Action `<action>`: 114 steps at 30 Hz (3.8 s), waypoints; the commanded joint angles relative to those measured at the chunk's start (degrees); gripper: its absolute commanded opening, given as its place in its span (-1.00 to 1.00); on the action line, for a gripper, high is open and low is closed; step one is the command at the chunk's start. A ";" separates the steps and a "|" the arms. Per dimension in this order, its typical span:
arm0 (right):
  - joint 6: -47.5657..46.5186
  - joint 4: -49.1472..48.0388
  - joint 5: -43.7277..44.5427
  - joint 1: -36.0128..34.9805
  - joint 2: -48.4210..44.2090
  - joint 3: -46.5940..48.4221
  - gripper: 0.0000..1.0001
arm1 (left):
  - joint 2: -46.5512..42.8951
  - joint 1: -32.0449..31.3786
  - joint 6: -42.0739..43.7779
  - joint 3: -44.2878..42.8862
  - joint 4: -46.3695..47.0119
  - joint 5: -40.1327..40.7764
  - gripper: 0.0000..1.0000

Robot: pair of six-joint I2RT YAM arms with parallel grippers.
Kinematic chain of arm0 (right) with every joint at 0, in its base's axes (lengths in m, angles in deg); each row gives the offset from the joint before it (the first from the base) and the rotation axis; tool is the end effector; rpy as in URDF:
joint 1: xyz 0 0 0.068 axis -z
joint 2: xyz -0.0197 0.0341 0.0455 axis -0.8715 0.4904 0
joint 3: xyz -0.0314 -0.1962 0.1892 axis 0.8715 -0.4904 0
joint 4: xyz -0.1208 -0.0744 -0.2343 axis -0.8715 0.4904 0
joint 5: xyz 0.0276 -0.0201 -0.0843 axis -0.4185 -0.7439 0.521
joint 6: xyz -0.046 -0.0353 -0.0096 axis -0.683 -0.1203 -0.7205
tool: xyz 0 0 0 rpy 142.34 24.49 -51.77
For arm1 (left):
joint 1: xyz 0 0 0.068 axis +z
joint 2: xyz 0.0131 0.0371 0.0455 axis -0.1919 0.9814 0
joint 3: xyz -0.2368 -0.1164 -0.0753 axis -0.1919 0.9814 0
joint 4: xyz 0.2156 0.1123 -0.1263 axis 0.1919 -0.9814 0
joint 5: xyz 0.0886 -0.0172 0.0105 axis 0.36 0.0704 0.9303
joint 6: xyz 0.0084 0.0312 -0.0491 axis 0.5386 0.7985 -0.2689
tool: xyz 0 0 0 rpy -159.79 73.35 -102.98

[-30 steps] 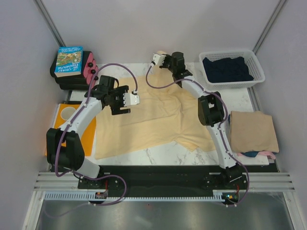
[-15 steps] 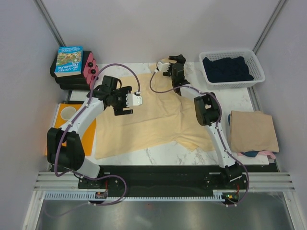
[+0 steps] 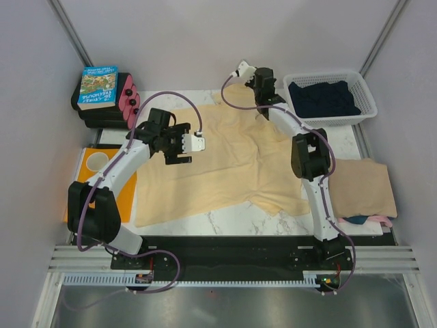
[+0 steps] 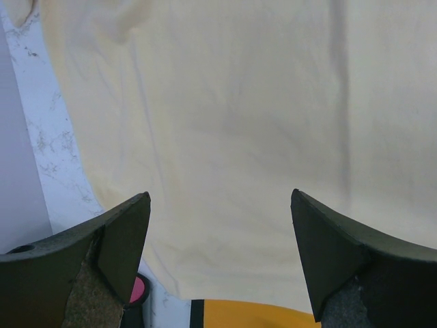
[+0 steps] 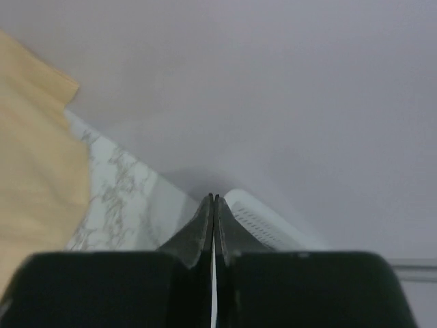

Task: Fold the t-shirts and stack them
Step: Flatten out the tshirt

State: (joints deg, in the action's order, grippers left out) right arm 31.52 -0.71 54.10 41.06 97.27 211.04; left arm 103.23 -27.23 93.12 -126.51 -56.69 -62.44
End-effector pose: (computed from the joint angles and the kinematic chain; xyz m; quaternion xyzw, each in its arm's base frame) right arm 0.5787 0.1889 0.2417 -0.3397 0.6637 -0.3266 0.5809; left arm 0.3174 -0.1068 0.2614 0.6917 0.6381 -0.0036 0.3382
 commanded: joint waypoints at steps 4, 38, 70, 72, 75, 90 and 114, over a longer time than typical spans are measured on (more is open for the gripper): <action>14.51 24.35 -11.47 3.31 -10.32 -4.53 -1.00 | 0.95 -0.10 -2.68 -0.57 6.80 3.75 0.68; 21.28 51.00 -32.58 5.69 -0.23 1.97 -1.00 | 20.29 2.80 -10.95 -11.03 16.47 22.56 -0.96; 13.20 60.32 -7.43 7.80 -6.19 -4.18 -1.00 | 16.16 5.35 -5.67 -3.03 12.28 25.74 -0.96; 12.58 61.63 -8.31 7.80 -6.99 -3.40 -0.97 | 16.16 5.79 -5.15 -4.69 6.49 23.28 -0.96; 11.88 64.79 -9.45 7.88 -7.08 -1.29 -0.95 | 17.30 5.88 -5.41 -7.77 -3.46 20.63 -0.96; 7.40 67.61 -16.31 7.80 -9.62 -8.13 -1.00 | 20.91 6.93 -6.20 4.86 -7.52 12.02 -0.96; -1.13 82.11 -22.99 7.80 -9.01 -1.46 -0.03 | 11.42 10.10 -8.66 -11.72 -25.28 -10.49 0.22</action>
State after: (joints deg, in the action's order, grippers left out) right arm 30.97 79.46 33.05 48.87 89.88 205.14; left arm 119.47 -18.24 88.46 -129.52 -83.64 -67.77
